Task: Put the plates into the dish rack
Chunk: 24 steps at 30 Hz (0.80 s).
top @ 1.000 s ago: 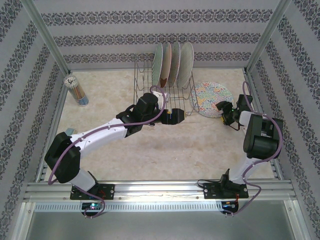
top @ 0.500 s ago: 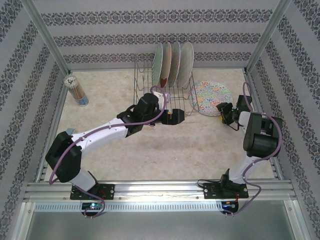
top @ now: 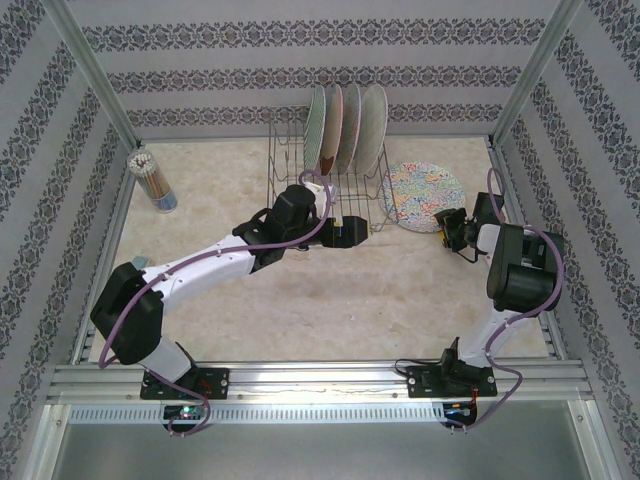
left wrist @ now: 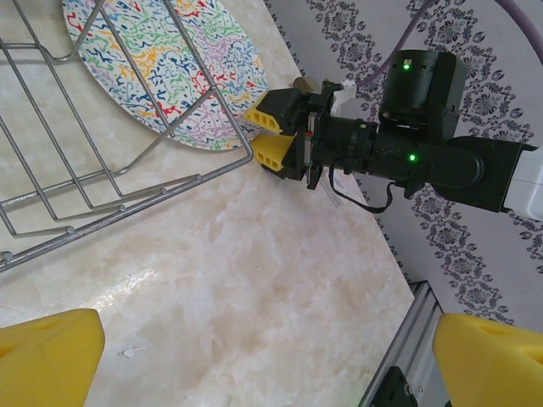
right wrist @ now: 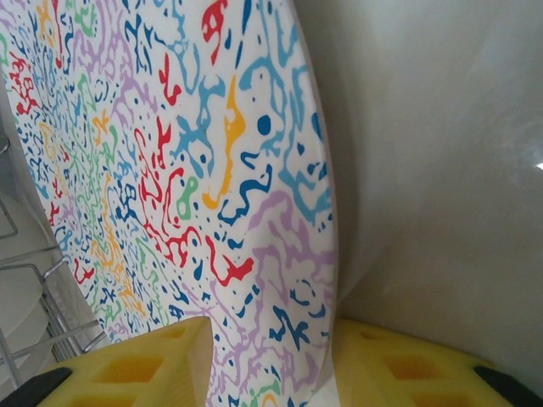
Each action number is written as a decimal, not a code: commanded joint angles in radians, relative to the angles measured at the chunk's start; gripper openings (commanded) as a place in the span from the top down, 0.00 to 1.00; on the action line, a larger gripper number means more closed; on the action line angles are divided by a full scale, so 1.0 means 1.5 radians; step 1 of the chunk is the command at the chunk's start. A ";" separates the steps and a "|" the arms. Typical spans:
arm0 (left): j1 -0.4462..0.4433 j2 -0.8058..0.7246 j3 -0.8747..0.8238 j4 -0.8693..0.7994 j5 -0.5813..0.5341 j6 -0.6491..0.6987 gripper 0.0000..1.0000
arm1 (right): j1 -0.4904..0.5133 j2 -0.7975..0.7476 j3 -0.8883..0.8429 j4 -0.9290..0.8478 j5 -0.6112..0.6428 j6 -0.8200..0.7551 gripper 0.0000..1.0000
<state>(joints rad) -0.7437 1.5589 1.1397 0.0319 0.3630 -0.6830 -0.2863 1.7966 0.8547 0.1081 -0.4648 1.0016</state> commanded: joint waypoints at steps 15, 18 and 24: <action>0.014 0.005 0.007 0.023 0.010 -0.002 0.00 | -0.003 0.022 0.002 0.053 0.016 0.024 0.61; 0.015 0.004 0.006 0.022 0.010 -0.002 0.00 | -0.003 0.022 0.004 0.053 0.015 0.024 0.61; 0.017 0.002 0.006 0.022 0.010 -0.001 0.00 | -0.003 0.024 0.007 0.062 0.005 0.022 0.61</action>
<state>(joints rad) -0.7307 1.5589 1.1397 0.0326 0.3664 -0.6834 -0.2863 1.8038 0.8547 0.1204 -0.4660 1.0267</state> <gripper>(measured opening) 0.996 0.390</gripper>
